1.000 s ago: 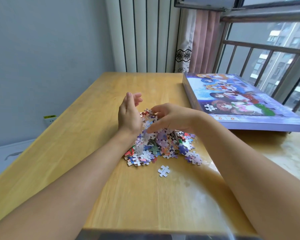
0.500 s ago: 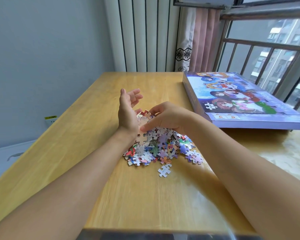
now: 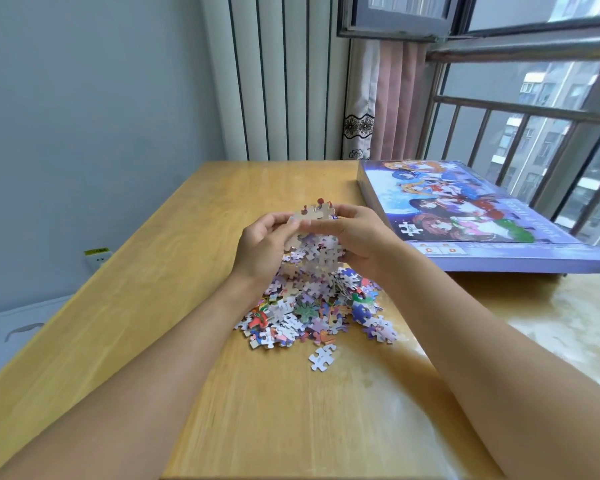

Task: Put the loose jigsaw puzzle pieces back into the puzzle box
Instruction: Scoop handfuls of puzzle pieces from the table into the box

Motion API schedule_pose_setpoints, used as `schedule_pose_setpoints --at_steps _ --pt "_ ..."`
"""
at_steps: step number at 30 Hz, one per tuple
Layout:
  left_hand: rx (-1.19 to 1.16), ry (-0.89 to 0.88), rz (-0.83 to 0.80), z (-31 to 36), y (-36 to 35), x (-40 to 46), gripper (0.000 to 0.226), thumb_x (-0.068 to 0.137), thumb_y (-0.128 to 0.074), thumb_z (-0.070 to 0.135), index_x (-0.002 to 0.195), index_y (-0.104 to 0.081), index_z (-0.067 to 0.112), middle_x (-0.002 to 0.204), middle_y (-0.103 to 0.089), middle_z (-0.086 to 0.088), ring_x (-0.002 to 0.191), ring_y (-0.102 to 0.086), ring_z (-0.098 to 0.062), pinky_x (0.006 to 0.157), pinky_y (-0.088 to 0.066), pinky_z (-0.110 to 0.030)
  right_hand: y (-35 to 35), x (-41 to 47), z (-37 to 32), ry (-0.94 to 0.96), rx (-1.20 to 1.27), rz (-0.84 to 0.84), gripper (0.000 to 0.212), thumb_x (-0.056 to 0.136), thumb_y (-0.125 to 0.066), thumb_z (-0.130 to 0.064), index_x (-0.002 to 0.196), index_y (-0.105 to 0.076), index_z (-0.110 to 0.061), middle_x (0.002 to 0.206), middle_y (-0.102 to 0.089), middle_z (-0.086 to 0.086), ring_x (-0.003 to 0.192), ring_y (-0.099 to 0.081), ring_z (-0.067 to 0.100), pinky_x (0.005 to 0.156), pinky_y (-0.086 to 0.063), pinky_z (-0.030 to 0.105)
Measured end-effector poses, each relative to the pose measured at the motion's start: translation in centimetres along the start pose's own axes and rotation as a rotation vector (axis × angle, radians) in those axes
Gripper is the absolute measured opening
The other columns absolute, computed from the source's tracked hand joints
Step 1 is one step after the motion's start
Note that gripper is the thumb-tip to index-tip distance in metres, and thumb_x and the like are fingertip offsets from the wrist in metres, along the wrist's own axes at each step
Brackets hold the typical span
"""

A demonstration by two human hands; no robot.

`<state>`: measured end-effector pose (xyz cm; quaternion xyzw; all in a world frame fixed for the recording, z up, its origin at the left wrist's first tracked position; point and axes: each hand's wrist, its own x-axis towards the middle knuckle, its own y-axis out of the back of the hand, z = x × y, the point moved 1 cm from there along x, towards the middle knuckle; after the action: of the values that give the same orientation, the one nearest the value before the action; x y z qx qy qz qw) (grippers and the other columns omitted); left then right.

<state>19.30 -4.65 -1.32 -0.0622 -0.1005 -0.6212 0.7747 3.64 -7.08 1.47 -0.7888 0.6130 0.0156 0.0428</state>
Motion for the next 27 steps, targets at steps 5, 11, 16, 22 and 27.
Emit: schedule_pose_setpoints --at_steps 5,11,16,22,27 --pt "0.109 -0.058 -0.072 -0.8 0.1 0.1 0.027 0.096 -0.066 0.02 0.122 -0.068 0.012 0.109 -0.073 -0.001 0.106 -0.068 -0.014 0.092 -0.053 -0.023 0.2 0.7 0.9 -0.113 0.019 0.02 0.031 0.078 -0.085 -0.023 0.103 -0.078 -0.006 0.123 -0.067 0.016 0.112 -0.065 0.032 0.088 -0.059 0.046" --pt "0.142 -0.125 -0.058 -0.9 -0.2 -0.1 0.021 0.092 -0.07 0.026 0.113 -0.07 0.022 0.1 -0.073 -0.004 0.092 -0.069 -0.014 0.071 -0.057 -0.023 0.0 0.8 1.2 -0.124 0.014 -0.076 0.043 0.081 -0.081 -0.024 0.112 -0.068 0.003 0.112 -0.072 0.022 0.103 -0.072 0.037 0.097 -0.054 0.057" --pt "0.156 -0.115 -0.028 -1.2 0.0 0.2 0.03 0.096 -0.066 0.026 0.125 -0.067 0.019 0.107 -0.071 -0.001 0.105 -0.067 -0.015 0.089 -0.054 -0.024 0.3 1.1 1.3 -0.063 -0.049 -0.019 0.038 0.079 -0.085 -0.029 0.104 -0.073 -0.002 0.107 -0.075 0.017 0.107 -0.069 0.037 0.099 -0.053 0.054" --pt "0.138 -0.105 0.009 -0.7 0.2 0.0 0.021 0.101 -0.058 0.025 0.119 -0.068 0.02 0.108 -0.072 0.003 0.103 -0.066 -0.008 0.088 -0.055 -0.03 -0.1 0.5 0.7 0.111 -0.315 0.096 0.052 0.08 -0.085 -0.034 0.121 -0.067 -0.008 0.1 -0.076 0.008 0.08 -0.072 0.019 0.063 -0.059 0.033" --pt "0.126 -0.106 0.033 -0.2 0.6 -0.5 0.018 0.103 -0.054 0.029 0.111 -0.069 0.023 0.101 -0.072 0.004 0.097 -0.066 -0.004 0.085 -0.053 -0.028 0.3 -1.4 -1.1 0.097 -0.072 0.137 0.02 0.088 -0.078 -0.019 0.095 -0.067 -0.004 0.096 -0.076 0.014 0.094 -0.074 0.033 0.088 -0.059 0.054"
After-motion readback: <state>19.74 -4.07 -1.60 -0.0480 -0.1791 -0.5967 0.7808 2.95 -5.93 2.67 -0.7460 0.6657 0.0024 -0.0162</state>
